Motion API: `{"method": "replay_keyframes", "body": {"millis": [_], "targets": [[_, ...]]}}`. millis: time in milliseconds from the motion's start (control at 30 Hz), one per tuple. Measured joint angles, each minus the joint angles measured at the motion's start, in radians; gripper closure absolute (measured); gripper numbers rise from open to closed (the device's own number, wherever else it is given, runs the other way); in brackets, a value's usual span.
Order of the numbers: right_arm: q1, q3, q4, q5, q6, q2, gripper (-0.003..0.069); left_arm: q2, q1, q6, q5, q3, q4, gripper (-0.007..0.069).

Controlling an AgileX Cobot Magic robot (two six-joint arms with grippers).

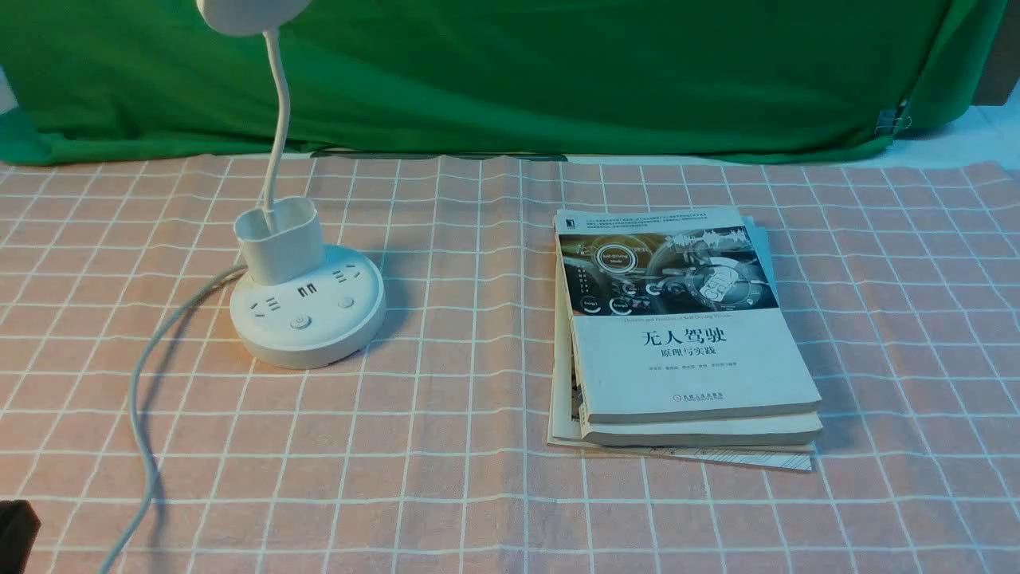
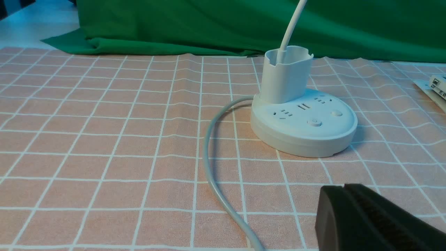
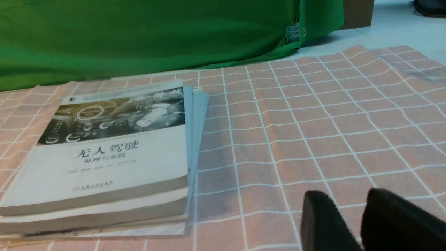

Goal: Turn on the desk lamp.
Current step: Use the left arm to press the button switch on the lamp holder

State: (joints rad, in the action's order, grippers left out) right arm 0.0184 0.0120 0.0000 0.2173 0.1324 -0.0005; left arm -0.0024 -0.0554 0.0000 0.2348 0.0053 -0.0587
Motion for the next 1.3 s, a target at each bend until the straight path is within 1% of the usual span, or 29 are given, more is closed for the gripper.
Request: {"method": "replay_keyframes", "body": {"millis": [700, 867, 1133, 1233, 1300], "targets": [[0.000, 0.000, 0.000, 0.000, 0.000, 0.000, 0.0421, 0.000, 0.000, 0.000, 0.000, 0.000, 0.000, 0.0603], [0.000, 0.000, 0.000, 0.000, 0.000, 0.000, 0.0421, 0.000, 0.000, 0.008, 0.000, 0.000, 0.028, 0.0603], [0.000, 0.000, 0.000, 0.000, 0.000, 0.000, 0.0421, 0.000, 0.000, 0.024, -0.003, 0.000, 0.038, 0.0603], [0.000, 0.000, 0.000, 0.000, 0.000, 0.000, 0.0421, 0.000, 0.000, 0.024, -0.025, 0.000, 0.038, 0.0603], [0.000, 0.000, 0.000, 0.000, 0.000, 0.000, 0.0421, 0.000, 0.000, 0.024, -0.124, 0.000, 0.038, 0.0603]]}}
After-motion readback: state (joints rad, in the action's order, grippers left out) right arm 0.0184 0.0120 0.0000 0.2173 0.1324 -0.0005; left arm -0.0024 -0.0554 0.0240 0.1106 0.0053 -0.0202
